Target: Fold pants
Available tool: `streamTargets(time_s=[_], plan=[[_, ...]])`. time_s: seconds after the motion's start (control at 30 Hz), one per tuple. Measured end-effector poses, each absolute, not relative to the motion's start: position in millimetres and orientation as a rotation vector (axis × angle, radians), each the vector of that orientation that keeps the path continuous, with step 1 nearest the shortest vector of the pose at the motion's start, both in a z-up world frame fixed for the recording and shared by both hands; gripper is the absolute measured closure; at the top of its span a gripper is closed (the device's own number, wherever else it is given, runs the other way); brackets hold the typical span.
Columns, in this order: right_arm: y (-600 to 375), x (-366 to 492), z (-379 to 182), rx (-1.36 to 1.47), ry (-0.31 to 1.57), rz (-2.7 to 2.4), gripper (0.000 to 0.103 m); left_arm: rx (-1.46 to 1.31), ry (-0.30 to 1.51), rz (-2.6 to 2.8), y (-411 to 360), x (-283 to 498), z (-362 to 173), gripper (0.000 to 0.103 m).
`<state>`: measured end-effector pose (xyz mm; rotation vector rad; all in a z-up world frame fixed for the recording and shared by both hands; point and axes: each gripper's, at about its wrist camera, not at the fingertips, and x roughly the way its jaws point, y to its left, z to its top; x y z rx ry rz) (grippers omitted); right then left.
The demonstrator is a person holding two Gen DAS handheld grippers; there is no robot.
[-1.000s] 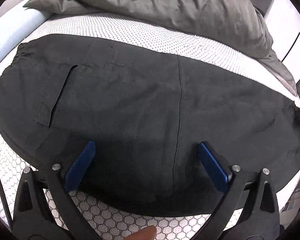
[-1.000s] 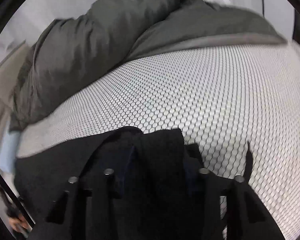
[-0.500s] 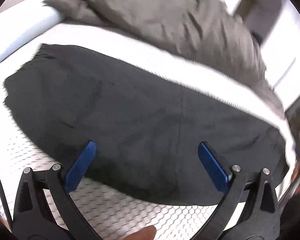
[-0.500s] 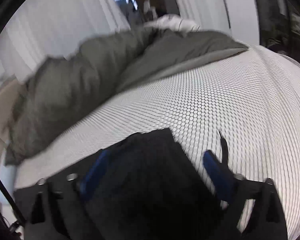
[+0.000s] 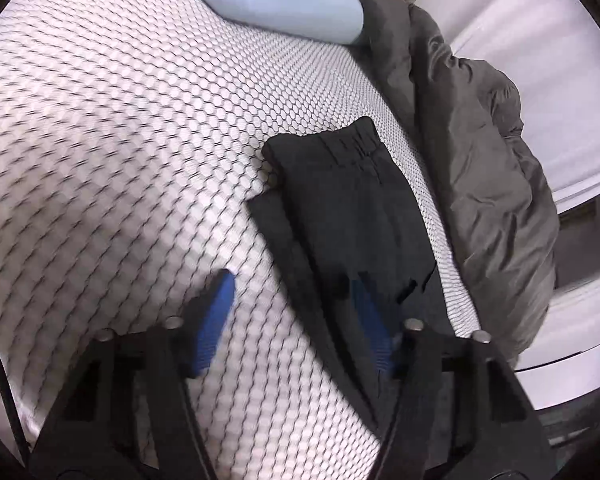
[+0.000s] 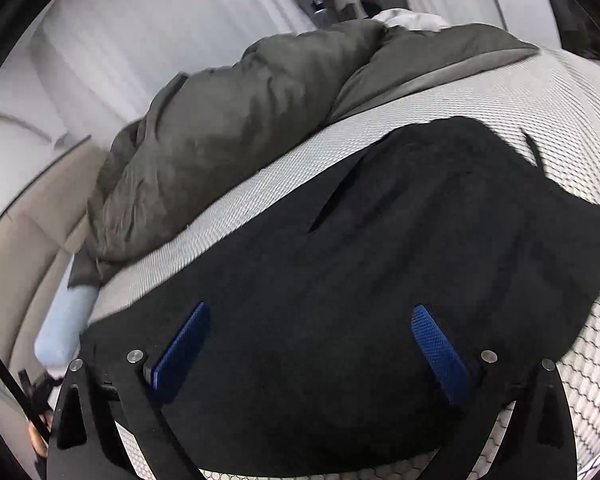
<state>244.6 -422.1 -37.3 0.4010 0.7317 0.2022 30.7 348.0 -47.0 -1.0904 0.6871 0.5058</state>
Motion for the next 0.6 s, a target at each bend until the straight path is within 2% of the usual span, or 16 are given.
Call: streamTargets(time_s=[0.1,0.27,0.4,0.5,0.6], plan=[[-412.7,251.8,-39.6,0.381,0.733,0.208,0.001,-1.117,0.672,0.498,358.5,41.6,-56.8,0.077],[-411.2,261.3,-58.7,0.32,0.822,0.183,0.001,-1.178,0.589,0.498,362.7,36.7,-59.7,0.09],[-424.0,262.2,-63.8,0.281,0.835,0.137,0.001,-1.143,0.534,0.488,362.3,26.8,-46.6,0.092],[-430.1,261.6,-66.1,0.282,0.846,0.126,0.001,-1.12,0.623,0.572,368.9,35.1,-58.1,0.092],[-429.1,261.2,-65.0,0.265,0.847,0.125,0.001,-1.053,0.627,0.603,360.4,37.3,-47.5,0.091]])
